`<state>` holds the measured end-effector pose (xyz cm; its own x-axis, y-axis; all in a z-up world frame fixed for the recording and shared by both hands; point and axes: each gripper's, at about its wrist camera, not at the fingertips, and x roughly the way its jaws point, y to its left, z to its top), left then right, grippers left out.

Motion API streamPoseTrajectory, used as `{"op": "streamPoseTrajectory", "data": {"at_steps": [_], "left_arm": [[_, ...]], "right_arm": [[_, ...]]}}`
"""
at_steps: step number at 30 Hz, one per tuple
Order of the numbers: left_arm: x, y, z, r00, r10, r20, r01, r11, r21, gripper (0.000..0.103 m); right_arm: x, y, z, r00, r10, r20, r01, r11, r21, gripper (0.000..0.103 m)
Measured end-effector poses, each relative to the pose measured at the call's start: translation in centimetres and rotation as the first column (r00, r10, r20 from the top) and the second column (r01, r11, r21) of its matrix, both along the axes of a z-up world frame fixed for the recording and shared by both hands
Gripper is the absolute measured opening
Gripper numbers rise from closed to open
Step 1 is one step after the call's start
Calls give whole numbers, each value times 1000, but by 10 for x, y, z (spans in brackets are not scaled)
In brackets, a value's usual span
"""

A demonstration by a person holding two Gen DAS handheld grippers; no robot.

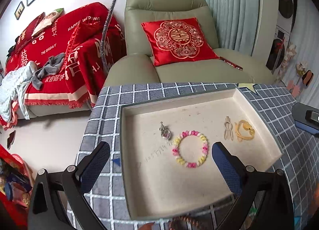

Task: Organize jewelry
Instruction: 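Open the left tool to drop the bracelet while the right tool releases the hair tie, then withdraw both open tools from the tray toward the remaining bracelets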

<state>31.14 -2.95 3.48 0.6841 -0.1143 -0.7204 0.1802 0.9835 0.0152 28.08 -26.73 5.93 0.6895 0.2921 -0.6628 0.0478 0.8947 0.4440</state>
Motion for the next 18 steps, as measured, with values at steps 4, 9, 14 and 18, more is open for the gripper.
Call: {"op": "streamPoseTrajectory", "data": {"at_steps": [4, 9, 14, 18], "left_arm": [[-21, 11, 4, 1000, -10, -27, 9, 999, -43, 103], [-49, 20, 1, 997, -24, -70, 18, 996, -84, 103], [-77, 30, -13, 992, 21, -126, -35, 994, -107, 103], [-90, 35, -35, 982, 50, -183, -71, 991, -111, 103]], "right_arm": [[-16, 4, 11, 1000, 10, -15, -11, 997, -76, 103], [-40, 3, 10, 998, 29, -54, -32, 998, -58, 103], [-60, 3, -8, 991, 37, -128, -45, 997, -58, 103], [-76, 6, -25, 984, 47, -172, -61, 995, -74, 103]]}}
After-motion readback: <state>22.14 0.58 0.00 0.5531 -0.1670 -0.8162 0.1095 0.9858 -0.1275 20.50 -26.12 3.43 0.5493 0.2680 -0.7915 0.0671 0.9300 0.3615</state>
